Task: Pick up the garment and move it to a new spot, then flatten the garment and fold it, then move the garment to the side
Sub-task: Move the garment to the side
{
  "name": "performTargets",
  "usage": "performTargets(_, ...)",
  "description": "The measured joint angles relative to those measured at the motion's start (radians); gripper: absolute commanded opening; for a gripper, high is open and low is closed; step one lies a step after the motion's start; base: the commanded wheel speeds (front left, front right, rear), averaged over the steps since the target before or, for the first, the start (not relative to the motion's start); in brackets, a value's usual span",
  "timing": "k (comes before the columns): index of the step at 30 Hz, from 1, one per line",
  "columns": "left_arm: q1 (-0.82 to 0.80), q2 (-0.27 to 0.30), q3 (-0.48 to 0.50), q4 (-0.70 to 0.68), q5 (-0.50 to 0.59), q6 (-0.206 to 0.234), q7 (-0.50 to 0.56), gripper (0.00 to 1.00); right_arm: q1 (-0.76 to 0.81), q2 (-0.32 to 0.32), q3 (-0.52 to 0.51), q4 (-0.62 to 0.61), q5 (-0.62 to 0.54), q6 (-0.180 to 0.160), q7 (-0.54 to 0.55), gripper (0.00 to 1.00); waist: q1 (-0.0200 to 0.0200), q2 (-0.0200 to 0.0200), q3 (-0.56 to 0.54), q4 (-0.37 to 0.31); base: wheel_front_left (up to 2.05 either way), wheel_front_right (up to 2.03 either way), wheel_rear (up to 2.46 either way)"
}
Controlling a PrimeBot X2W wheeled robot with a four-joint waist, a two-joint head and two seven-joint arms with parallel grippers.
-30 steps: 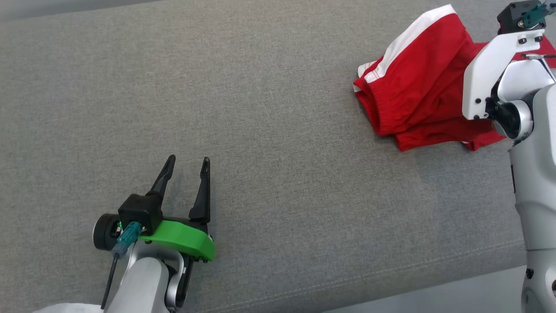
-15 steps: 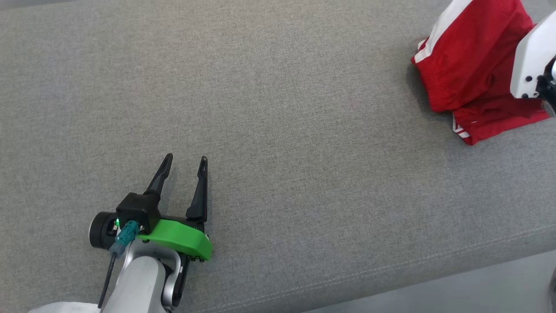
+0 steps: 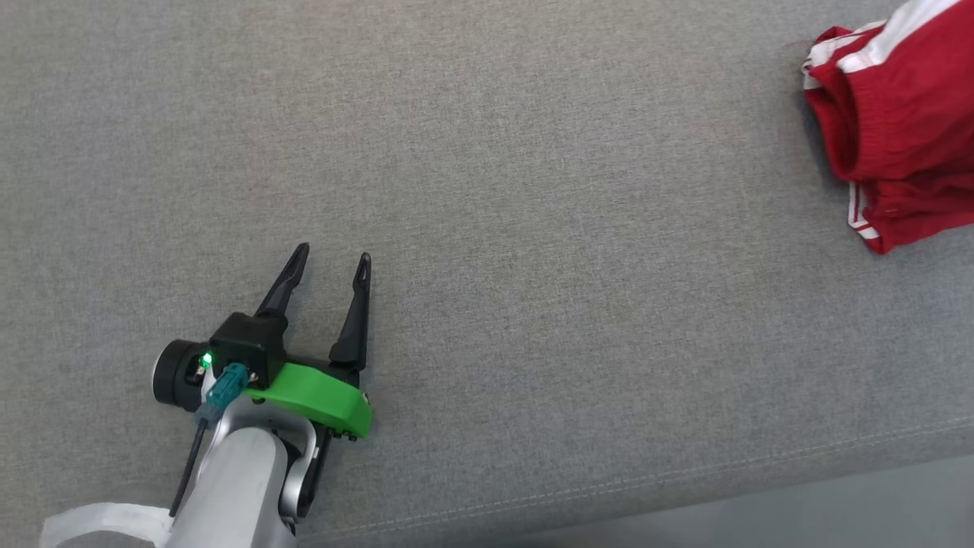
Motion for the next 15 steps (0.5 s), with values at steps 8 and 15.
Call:
performTargets(8, -0.011, 0.003, -0.012, -0.016, 0.013, 0.008, -0.003, 1.00, -0.004, -0.035, -0.149, 0.078, -0.203, 0.000, -0.070, 1.00, 0.0000, 0.0000, 0.023, 0.061, 0.00, 0.00, 0.00)
performTargets(15, -0.009, 0.013, -0.017, -0.045, 0.024, -0.001, -0.025, 1.00, -0.001, 0.014, -0.179, 0.099, -0.210, 0.000, -0.190, 1.00, 0.0000, 0.0000, -0.012, 0.079, 0.00, 0.00, 0.00)
